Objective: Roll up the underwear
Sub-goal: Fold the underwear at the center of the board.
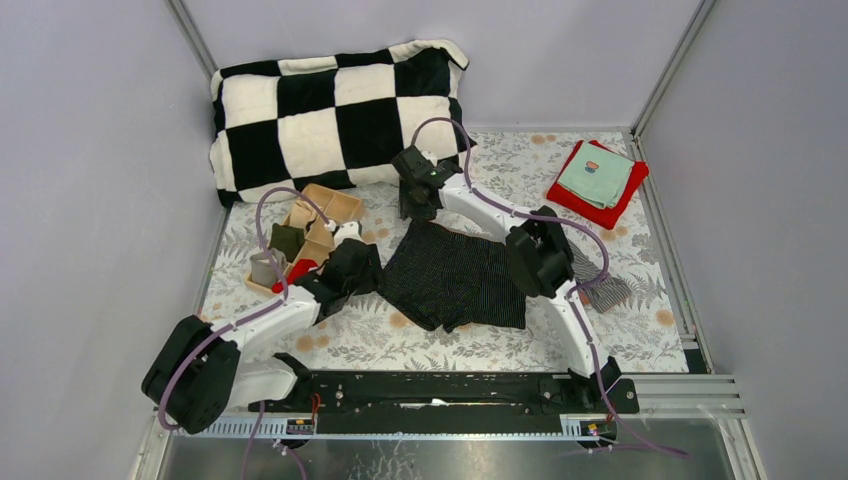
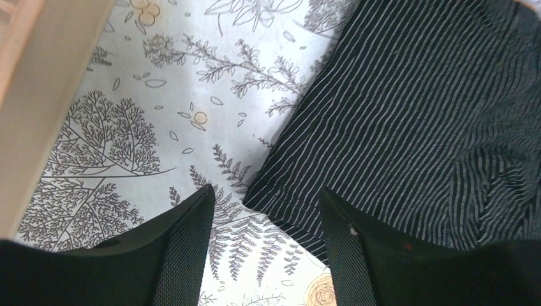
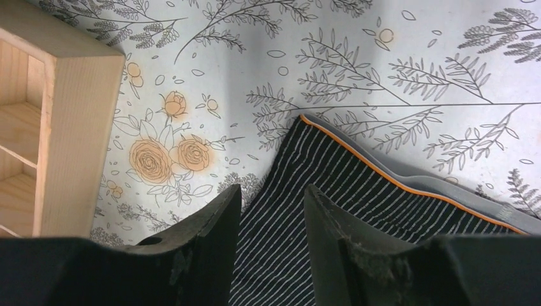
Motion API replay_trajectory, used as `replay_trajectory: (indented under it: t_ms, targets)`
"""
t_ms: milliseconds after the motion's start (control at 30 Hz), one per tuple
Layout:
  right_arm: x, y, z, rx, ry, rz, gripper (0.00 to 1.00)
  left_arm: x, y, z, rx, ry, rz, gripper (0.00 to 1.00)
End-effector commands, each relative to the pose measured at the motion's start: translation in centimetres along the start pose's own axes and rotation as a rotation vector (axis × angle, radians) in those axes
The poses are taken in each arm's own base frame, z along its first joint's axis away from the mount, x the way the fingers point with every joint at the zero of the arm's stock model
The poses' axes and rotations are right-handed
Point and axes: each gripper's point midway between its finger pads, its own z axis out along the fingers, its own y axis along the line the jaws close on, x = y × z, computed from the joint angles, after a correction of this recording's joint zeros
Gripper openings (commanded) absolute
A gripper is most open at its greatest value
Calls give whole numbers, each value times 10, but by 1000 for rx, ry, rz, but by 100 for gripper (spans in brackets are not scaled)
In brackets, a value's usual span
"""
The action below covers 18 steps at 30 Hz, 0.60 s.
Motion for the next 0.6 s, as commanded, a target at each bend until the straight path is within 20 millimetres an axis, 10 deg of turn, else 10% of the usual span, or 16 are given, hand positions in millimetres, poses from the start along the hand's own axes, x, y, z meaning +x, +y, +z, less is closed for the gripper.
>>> replay_trajectory:
  t_ms: [0,567]
  targets:
    - [-1,8,-2,32,-4,-31,47,1,-1,7,-17,22,-8,65]
    - [26,-6,38,118,61,-77,44,3,10,29,-145,62,-6,68]
